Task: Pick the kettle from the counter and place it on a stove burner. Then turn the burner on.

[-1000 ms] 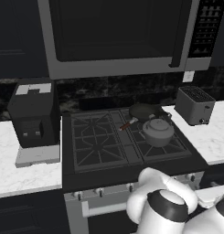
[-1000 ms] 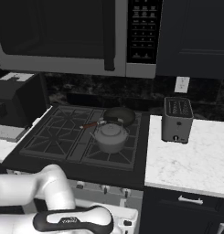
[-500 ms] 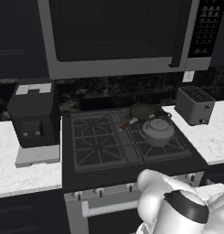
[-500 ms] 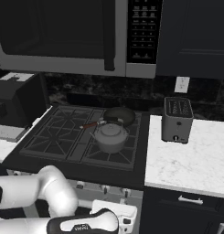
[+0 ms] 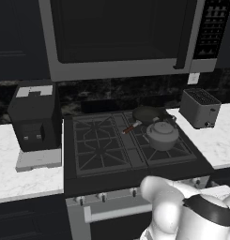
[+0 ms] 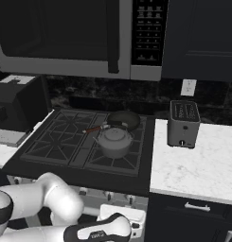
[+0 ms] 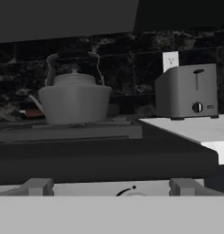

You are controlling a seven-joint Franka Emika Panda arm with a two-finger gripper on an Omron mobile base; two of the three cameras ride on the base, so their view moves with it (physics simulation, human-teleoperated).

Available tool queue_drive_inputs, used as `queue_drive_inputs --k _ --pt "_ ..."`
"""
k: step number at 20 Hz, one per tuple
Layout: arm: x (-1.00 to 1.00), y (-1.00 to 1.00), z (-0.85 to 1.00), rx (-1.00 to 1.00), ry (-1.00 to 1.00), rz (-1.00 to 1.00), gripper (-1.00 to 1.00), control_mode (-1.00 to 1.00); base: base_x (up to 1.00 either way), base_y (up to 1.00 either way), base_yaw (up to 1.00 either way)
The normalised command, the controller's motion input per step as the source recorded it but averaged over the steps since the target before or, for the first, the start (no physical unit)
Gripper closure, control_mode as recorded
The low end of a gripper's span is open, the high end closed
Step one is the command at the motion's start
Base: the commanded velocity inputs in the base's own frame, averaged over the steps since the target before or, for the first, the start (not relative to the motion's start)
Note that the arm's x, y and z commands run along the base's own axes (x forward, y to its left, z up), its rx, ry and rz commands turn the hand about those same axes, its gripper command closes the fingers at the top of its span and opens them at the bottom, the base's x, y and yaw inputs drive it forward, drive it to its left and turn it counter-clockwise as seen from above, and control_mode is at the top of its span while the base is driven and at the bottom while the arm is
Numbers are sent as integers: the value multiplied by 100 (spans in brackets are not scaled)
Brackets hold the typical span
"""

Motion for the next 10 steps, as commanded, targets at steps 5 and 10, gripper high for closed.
queue_drive_inputs --k 5,10 --pt "28 0 -26 -4 0 0 -100 -100 0 0 0" --pt "28 0 -31 -6 0 0 -100 -100 0 0 0"
